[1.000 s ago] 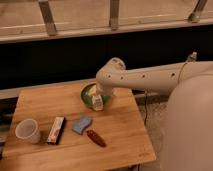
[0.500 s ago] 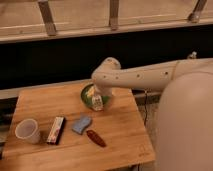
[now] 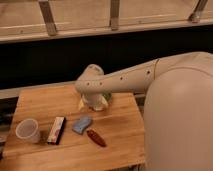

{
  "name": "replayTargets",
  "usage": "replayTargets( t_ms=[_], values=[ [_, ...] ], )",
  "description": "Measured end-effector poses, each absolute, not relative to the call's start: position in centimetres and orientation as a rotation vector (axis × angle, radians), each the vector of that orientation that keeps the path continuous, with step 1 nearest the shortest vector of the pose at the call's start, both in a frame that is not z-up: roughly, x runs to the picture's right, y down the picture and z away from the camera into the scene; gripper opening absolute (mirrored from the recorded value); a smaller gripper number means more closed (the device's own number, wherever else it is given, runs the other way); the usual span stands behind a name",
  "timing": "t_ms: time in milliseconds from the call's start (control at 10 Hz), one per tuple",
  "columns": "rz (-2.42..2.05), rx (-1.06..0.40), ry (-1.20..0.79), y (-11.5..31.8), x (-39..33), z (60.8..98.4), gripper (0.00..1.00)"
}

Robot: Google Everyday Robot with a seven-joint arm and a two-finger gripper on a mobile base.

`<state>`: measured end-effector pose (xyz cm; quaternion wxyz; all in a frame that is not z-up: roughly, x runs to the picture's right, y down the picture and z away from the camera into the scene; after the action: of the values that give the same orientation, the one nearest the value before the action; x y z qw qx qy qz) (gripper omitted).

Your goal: Place the white sponge in the ceramic cup

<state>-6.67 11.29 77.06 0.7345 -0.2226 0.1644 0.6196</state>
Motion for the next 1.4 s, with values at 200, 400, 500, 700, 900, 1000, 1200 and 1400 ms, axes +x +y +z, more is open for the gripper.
replayTargets(
  t_ms=[200, 400, 500, 700, 900, 1000, 1200, 1400],
  values=[
    [1.356, -0.509, 0.374, 12.3, -6.8, 76.9, 0.80],
    [1.355, -0.509, 0.372, 12.3, -6.8, 76.9, 0.80],
    [1.355, -0.511, 0.372, 12.3, -6.9, 76.9, 0.80],
    [1.339, -0.548, 0.365, 13.1, -7.8, 77.4, 0.80],
    [1.316, -0.603, 0.371, 15.6, -10.0, 78.9, 0.80],
    [1.308, -0.630, 0.381, 17.1, -11.3, 79.9, 0.80],
    [1.295, -0.658, 0.397, 19.0, -12.8, 81.1, 0.80],
    [1.304, -0.667, 0.409, 19.2, -13.5, 81.7, 0.80]
  ],
)
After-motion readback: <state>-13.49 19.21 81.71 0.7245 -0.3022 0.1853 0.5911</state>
